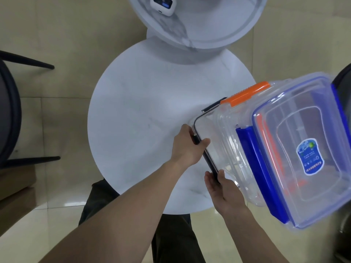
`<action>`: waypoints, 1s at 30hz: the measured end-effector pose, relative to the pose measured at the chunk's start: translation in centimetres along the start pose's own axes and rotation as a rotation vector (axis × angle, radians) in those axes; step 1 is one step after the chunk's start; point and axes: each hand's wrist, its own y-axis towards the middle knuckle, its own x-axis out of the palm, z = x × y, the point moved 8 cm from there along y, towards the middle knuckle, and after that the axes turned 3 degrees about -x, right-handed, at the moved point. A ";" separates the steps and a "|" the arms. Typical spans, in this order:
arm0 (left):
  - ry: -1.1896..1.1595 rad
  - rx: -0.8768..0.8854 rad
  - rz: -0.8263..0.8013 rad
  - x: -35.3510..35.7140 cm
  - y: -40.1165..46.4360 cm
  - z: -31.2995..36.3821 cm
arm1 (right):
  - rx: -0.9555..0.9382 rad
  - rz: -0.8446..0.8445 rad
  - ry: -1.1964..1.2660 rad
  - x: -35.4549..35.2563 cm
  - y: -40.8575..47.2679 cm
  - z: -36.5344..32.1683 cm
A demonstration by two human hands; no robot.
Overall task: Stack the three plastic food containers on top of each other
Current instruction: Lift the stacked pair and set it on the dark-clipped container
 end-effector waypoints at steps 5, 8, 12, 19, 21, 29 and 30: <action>0.013 0.002 0.037 -0.7 0.0 -0.4 | -0.058 0.030 -0.139 0.0 -0.3 -0.4; -0.029 -0.030 0.065 -0.8 -0.3 -0.2 | -0.136 0.084 -0.206 -0.5 -0.5 -1.2; -0.073 -0.056 0.110 -0.6 -1.0 -0.3 | -0.090 0.124 -0.308 -0.7 -0.9 -1.3; -0.144 -0.135 0.109 -0.6 -0.7 -1.2 | -0.214 0.273 -0.479 -0.1 -2.7 -2.4; -0.134 -0.139 0.104 -0.6 -0.6 -1.1 | -0.204 0.257 -0.485 0.1 -2.6 -2.6; -0.093 -0.131 0.087 -1.1 0.9 0.5 | -0.257 0.299 -0.560 1.0 -2.6 -3.4; -0.089 -0.131 0.085 -1.2 1.1 0.8 | -0.258 0.308 -0.567 1.1 -2.6 -3.5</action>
